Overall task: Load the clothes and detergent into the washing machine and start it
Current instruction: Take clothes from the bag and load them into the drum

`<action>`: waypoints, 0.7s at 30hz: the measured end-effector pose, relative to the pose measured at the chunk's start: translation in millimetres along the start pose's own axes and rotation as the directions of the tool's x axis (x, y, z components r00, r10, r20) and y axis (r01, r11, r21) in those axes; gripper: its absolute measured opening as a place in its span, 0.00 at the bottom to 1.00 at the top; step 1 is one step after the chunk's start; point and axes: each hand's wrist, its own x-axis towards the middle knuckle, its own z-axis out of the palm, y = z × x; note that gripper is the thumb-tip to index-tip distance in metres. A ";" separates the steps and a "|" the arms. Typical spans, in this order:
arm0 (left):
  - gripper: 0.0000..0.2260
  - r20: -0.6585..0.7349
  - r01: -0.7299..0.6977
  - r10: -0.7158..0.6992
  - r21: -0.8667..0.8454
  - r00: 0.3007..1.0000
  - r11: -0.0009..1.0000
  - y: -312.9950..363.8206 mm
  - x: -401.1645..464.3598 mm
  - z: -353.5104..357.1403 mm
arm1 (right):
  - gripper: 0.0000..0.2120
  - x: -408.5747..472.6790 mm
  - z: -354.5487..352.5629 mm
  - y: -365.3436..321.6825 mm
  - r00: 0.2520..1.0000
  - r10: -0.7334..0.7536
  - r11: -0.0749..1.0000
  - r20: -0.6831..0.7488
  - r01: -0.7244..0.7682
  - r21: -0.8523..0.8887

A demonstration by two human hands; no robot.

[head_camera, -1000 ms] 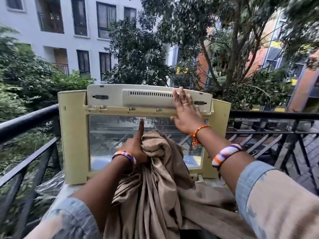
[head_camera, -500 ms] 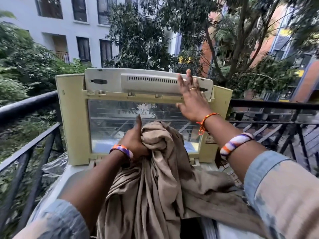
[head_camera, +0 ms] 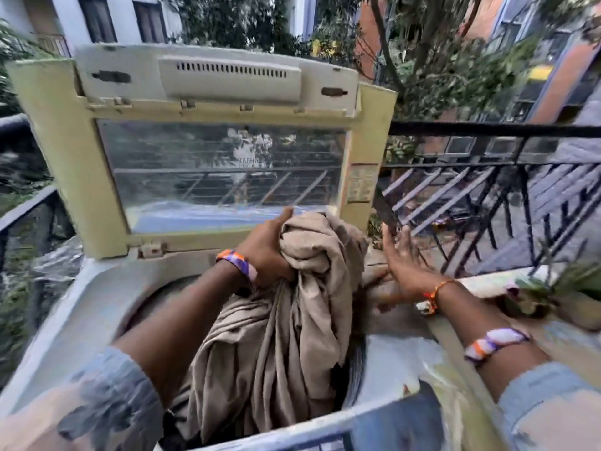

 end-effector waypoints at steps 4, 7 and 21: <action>0.48 0.116 -0.015 0.005 0.085 0.993 0.996 3.9 1.3 34.7 | 0.60 -15.9 38.1 39.6 0.991 0.057 0.980 0.125 -0.079 0.182; 0.51 0.166 0.002 -0.024 0.129 0.986 0.992 1.2 3.2 51.3 | 0.48 -18.7 49.8 46.3 1.000 0.010 0.898 0.026 -0.020 0.439; 0.57 0.269 -0.125 0.059 0.238 0.961 0.963 -19.4 -12.2 54.0 | 0.13 -20.6 13.8 -7.1 0.856 0.212 0.809 -0.472 0.117 0.576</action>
